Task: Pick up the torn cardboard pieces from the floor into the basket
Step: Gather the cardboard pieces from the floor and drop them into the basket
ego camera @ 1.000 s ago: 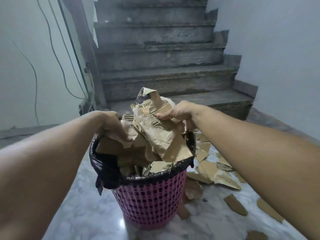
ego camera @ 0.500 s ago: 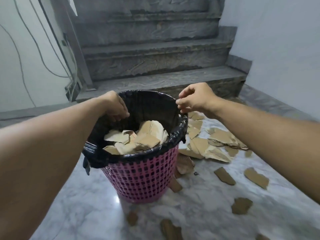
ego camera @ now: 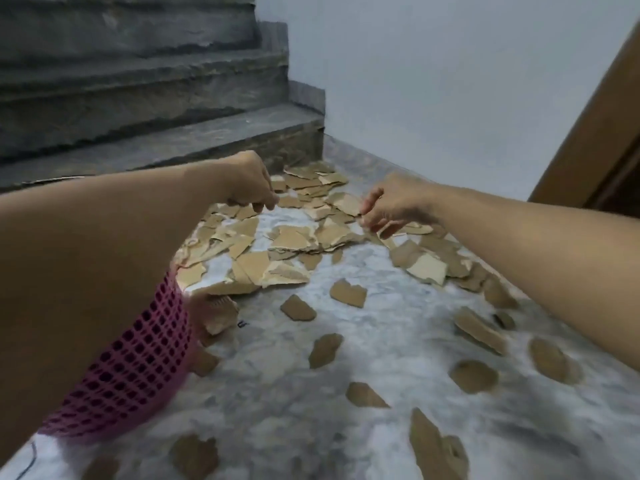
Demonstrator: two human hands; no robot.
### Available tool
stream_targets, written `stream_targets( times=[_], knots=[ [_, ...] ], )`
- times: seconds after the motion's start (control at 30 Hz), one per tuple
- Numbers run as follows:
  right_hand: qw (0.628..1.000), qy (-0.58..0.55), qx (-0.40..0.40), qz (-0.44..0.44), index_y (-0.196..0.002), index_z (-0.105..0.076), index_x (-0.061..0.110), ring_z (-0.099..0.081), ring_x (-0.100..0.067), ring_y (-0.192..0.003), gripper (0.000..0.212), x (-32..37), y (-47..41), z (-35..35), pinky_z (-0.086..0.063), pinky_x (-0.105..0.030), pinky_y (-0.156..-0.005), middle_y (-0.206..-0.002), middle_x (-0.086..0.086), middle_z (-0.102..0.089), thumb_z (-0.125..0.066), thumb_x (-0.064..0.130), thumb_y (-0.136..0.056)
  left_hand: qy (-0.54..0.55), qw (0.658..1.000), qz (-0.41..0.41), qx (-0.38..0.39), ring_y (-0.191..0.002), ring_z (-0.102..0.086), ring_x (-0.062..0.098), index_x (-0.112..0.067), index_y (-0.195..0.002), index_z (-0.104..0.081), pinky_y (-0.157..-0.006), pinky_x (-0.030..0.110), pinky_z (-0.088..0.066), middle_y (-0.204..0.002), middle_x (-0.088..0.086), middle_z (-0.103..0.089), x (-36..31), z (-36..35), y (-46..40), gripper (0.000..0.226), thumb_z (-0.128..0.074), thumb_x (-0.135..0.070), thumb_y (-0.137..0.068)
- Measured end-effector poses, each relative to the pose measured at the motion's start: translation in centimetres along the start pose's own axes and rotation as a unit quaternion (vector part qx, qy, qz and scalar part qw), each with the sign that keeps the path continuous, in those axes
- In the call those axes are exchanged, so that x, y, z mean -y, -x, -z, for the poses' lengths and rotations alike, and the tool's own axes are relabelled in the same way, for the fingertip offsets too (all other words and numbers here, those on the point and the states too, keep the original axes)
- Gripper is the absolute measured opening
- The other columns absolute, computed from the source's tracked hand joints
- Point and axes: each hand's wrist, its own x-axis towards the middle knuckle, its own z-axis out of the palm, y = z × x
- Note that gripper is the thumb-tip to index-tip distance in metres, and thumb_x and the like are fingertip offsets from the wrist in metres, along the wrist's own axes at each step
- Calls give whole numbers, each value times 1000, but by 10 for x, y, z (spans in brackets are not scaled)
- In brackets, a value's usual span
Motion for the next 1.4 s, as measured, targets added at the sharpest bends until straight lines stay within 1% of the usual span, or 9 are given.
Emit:
stream_targets(
  times=[0.13, 0.23, 0.37, 0.57, 0.73, 0.97, 1.07, 1.2, 1.4],
  knots=[
    [996, 33, -39, -75, -74, -60, 9, -60, -18, -56, 20, -94, 17, 32, -55, -29, -52, -68, -10, -61, -68, -6, -85, -42, 996, -32, 76, -53, -50, 16, -7, -83, -74, -48, 23, -40, -65, 2, -65, -54, -74, -12, 35, -67, -40, -87],
    [988, 53, -50, -137, -84, -69, 0, -64, -20, -55, 3, -159, 28, 49, -56, -32, -55, -70, -16, -66, -72, -2, -83, -81, 985, -66, 139, -57, -57, 18, -2, -86, -72, -51, 23, -44, -71, 4, -68, -83, -133, -18, 40, -66, -42, -87],
    [974, 97, -50, -197, -91, -71, 0, -68, -21, -71, 14, -237, 35, 63, -59, -37, -67, -86, -15, -71, -77, 10, -82, -147, 960, -101, 215, -66, -63, 20, 0, -102, -71, -53, 21, -46, -85, 10, -73, -114, -202, -26, 44, -63, -42, -89],
    [936, 224, -11, -271, -109, -67, 2, -63, -29, -87, 38, -313, 53, 74, -50, -33, -66, -105, -14, -67, -81, 21, -79, -132, 957, -145, 212, -106, -58, 24, -10, -124, -59, -81, 28, -46, -117, 7, -62, -148, -286, -31, 51, -71, -39, -84],
    [896, 278, 49, -343, -128, -49, 9, -60, -30, -105, 71, -362, 68, 72, -54, -35, -80, -124, -13, -56, -86, 30, -71, -91, 943, -224, 230, -115, -55, 23, -16, -130, -54, -91, 31, -47, -128, 5, -55, -186, -351, -13, 63, -77, -40, -76],
    [888, 299, 28, -349, -108, -56, 12, -60, -27, -92, 68, -382, 64, 72, -45, -29, -70, -113, -11, -64, -91, 42, -57, -170, 907, -298, 243, -120, -43, 27, -12, -128, -50, -92, 34, -45, -131, 9, -40, -207, -407, 12, 70, -82, -34, -69],
    [911, 246, 12, -332, -90, -55, 11, -57, -26, -86, 49, -382, 51, 76, -43, -27, -63, -97, -9, -60, -86, 41, -68, -133, 916, -278, 256, -111, -54, 28, -4, -123, -46, -79, 26, -43, -126, 12, -46, -208, -409, 10, 64, -80, -15, -70],
    [958, 86, -30, -272, -98, -66, 6, -65, -21, -88, 39, -371, 31, 77, -52, -31, -74, -96, -7, -68, -84, 33, -75, -60, 947, -208, 239, -104, -59, 33, -4, -120, -45, -66, 30, -39, -113, 18, -60, -207, -397, -4, 39, -58, -3, -83],
    [954, 142, -58, -256, -123, -56, 2, -57, -31, -116, 66, -353, 7, 54, -49, -38, -96, -121, -13, -60, -81, 40, -76, 20, 980, -106, 166, -96, -63, 32, -9, -96, -59, -68, 33, -52, -101, 16, -65, -164, -368, -59, 20, -66, -7, -78]
  ],
)
